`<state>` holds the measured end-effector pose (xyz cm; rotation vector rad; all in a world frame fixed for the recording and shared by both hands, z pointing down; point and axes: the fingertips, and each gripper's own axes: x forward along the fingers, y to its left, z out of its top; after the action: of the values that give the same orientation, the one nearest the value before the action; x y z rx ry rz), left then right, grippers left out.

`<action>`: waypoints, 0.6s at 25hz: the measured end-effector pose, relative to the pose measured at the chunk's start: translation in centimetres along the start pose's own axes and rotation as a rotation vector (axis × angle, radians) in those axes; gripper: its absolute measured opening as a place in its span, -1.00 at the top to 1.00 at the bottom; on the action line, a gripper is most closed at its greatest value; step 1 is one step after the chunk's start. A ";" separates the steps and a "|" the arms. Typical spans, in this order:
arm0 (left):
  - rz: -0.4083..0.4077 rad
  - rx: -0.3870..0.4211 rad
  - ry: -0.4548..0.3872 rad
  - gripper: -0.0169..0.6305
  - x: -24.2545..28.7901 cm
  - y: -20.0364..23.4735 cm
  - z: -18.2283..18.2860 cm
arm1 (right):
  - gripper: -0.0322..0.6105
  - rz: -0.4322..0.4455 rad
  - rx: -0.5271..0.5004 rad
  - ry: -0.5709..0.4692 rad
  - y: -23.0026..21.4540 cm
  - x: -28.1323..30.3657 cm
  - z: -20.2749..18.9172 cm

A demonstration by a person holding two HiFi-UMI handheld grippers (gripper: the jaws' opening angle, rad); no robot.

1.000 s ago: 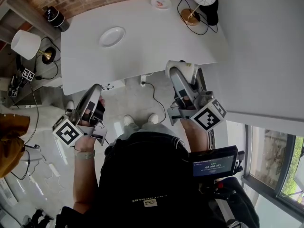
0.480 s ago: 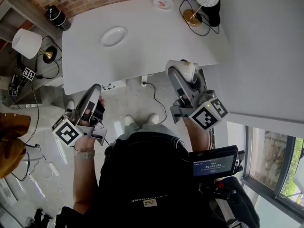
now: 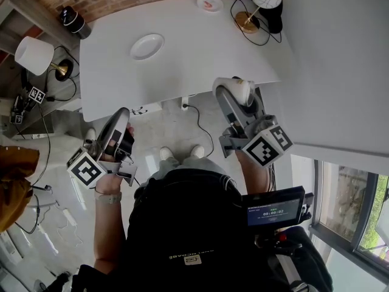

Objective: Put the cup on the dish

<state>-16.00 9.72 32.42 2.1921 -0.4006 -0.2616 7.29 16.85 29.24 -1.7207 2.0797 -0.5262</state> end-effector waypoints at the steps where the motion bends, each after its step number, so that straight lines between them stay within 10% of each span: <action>1: 0.000 0.000 0.000 0.93 -0.1 0.1 0.0 | 0.09 -0.001 -0.002 0.002 0.1 0.1 0.0; 15: -0.047 -0.037 -0.020 0.93 -2.7 2.7 2.7 | 0.09 -0.036 -0.085 0.043 3.0 3.0 -1.3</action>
<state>-19.93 7.26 33.11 2.1659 -0.3535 -0.3147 3.57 14.47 28.66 -1.8126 2.1329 -0.4966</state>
